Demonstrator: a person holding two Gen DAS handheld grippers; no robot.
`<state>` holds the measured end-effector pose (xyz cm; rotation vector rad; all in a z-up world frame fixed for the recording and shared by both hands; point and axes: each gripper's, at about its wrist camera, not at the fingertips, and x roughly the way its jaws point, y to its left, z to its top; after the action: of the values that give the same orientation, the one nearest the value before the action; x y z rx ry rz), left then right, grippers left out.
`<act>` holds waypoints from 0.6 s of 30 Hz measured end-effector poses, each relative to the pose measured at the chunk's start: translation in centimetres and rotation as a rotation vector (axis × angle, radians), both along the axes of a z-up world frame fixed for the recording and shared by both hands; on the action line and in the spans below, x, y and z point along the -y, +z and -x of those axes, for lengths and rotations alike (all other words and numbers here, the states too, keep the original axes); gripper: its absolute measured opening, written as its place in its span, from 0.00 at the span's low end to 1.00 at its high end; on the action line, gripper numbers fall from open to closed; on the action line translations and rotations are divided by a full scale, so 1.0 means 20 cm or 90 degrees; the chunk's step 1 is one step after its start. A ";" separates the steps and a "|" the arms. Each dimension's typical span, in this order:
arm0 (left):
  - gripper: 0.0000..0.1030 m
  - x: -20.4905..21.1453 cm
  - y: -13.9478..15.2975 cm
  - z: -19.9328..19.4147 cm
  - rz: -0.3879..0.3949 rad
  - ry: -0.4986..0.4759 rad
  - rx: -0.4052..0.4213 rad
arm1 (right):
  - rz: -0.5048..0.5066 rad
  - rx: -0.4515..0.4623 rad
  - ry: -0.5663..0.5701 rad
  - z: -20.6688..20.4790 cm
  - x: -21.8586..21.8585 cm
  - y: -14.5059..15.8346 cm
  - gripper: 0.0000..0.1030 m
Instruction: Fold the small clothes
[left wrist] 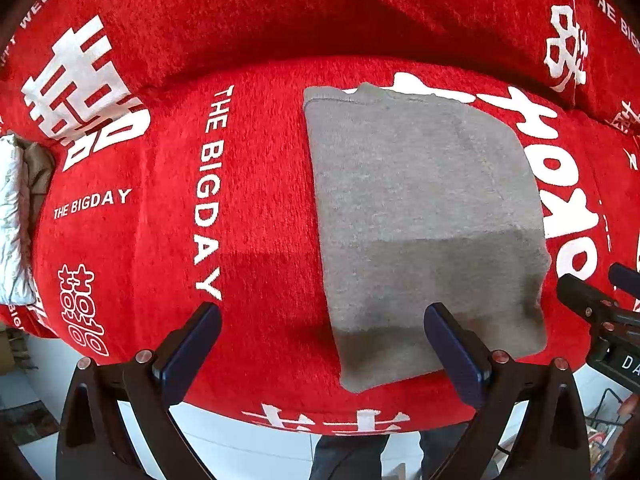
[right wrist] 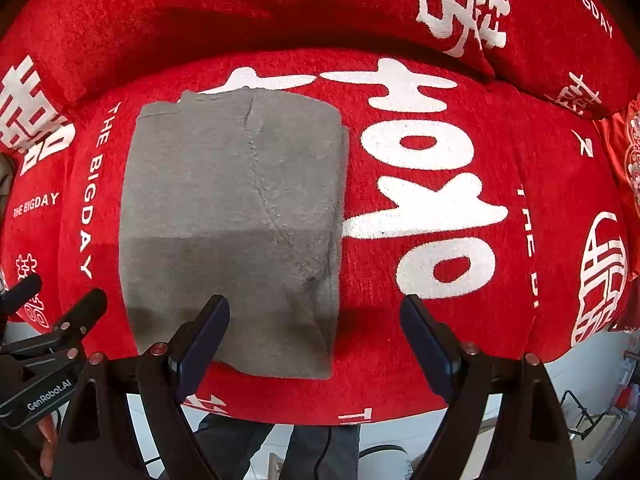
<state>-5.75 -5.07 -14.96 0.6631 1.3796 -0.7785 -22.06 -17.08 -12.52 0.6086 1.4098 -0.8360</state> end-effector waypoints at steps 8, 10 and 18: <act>0.98 -0.01 -0.02 -0.02 -0.001 0.005 -0.007 | -0.002 -0.005 0.002 -0.02 -0.01 -0.01 0.86; 0.98 -0.02 -0.02 -0.02 -0.001 0.005 -0.008 | -0.001 -0.007 0.003 -0.02 -0.01 -0.01 0.86; 0.98 -0.01 -0.02 -0.03 0.003 0.004 -0.009 | -0.002 -0.011 0.002 -0.03 -0.01 -0.03 0.86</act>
<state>-5.12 -4.77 -15.45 0.6505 1.3928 -0.7822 -21.39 -16.85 -13.04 0.6020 1.4275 -0.8384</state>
